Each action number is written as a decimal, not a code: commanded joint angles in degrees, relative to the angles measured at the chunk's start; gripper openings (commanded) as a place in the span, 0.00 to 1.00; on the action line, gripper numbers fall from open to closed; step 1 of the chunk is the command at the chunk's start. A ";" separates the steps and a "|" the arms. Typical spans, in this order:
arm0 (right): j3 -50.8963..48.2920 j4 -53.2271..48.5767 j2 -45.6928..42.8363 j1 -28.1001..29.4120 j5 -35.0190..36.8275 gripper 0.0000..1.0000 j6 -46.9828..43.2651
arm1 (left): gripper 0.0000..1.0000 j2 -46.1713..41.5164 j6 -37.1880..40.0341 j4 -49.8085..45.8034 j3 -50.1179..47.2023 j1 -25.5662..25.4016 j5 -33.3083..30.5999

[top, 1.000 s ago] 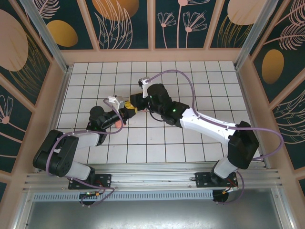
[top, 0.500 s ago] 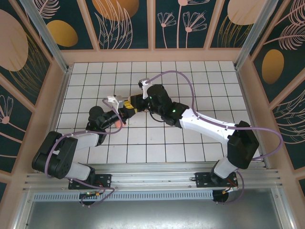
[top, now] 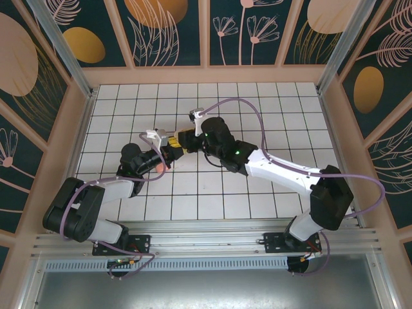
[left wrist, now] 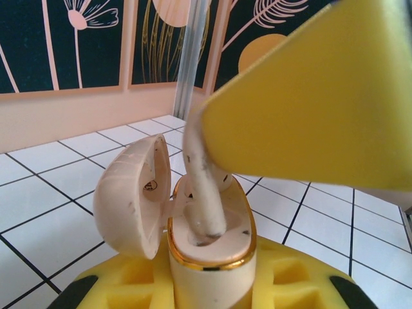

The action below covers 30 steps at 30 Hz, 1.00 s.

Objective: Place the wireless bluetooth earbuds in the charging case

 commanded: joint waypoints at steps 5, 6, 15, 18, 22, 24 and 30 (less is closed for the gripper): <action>-1.73 -1.45 -1.56 1.36 -1.57 0.24 -2.29 | 0.06 -1.62 -2.16 5.98 1.58 0.12 -1.45; -1.68 -1.46 -1.45 1.45 -1.49 0.24 -2.38 | 0.06 -1.53 -2.27 6.16 1.67 0.12 -1.40; -0.06 -2.02 -0.13 1.47 -2.22 0.24 -3.38 | 0.06 -2.44 -0.53 4.76 1.71 0.13 -0.27; 0.21 -2.12 -0.05 1.46 -3.00 0.25 -4.03 | 0.06 -3.26 1.18 2.65 1.74 0.12 -0.16; 1.23 -3.58 0.44 1.44 -4.15 0.25 -5.26 | 0.07 -4.02 2.84 0.50 1.97 0.12 1.00; 1.77 -4.78 0.89 1.44 -4.66 0.25 -5.84 | 0.07 -4.27 3.55 -0.71 2.20 0.12 1.81; 3.08 -7.66 1.11 1.44 -5.28 0.25 -7.94 | 0.07 -4.89 4.90 -2.25 2.51 0.12 3.49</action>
